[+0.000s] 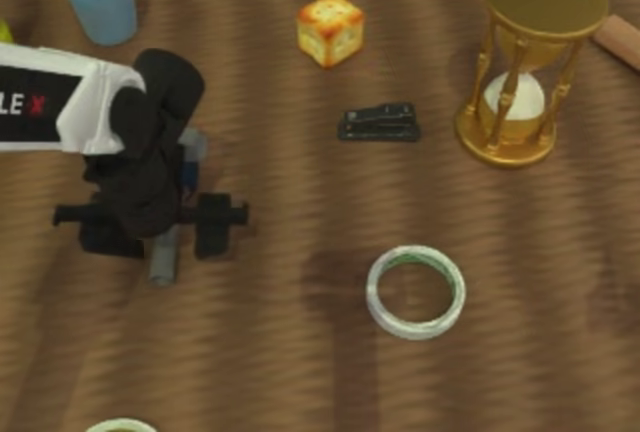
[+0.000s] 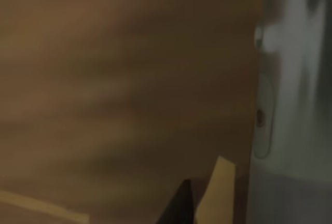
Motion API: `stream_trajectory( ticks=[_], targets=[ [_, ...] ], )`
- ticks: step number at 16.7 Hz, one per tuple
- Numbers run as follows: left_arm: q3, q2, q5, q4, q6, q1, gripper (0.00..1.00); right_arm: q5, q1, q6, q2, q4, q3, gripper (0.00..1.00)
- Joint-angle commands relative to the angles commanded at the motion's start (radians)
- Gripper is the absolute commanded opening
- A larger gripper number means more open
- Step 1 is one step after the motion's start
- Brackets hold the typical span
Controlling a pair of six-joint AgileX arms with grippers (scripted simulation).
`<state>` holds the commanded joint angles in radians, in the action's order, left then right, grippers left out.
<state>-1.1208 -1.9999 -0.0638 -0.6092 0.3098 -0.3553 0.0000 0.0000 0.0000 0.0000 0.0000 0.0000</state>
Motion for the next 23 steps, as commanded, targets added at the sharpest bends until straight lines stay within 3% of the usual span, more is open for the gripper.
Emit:
stream_trajectory(
  ticks=[2, 3, 10, 14, 18, 23],
  targets=[
    [0.0, 0.0, 0.0, 0.0, 0.0, 0.0, 0.02, 0.0, 0.0, 0.0, 0.0, 0.0, 0.0, 1.0],
    [0.0, 0.0, 0.0, 0.0, 0.0, 0.0, 0.0, 0.0, 0.0, 0.0, 0.0, 0.0, 0.0, 1.0],
    [0.0, 0.0, 0.0, 0.0, 0.0, 0.0, 0.0, 0.0, 0.0, 0.0, 0.0, 0.0, 0.0, 1.0],
    [-0.016, 0.048, 0.034, 0.022, 0.001, -0.007, 0.0, 0.0, 0.0, 0.0, 0.0, 0.0, 0.0, 1.0],
    [0.021, 0.085, 0.105, 0.205, -0.042, -0.003, 0.0, 0.0, 0.0, 0.0, 0.0, 0.0, 0.0, 1.0],
    [0.122, 0.165, 0.249, 0.588, -0.128, 0.01, 0.0, 0.0, 0.0, 0.0, 0.0, 0.0, 0.0, 1.0]
  ],
)
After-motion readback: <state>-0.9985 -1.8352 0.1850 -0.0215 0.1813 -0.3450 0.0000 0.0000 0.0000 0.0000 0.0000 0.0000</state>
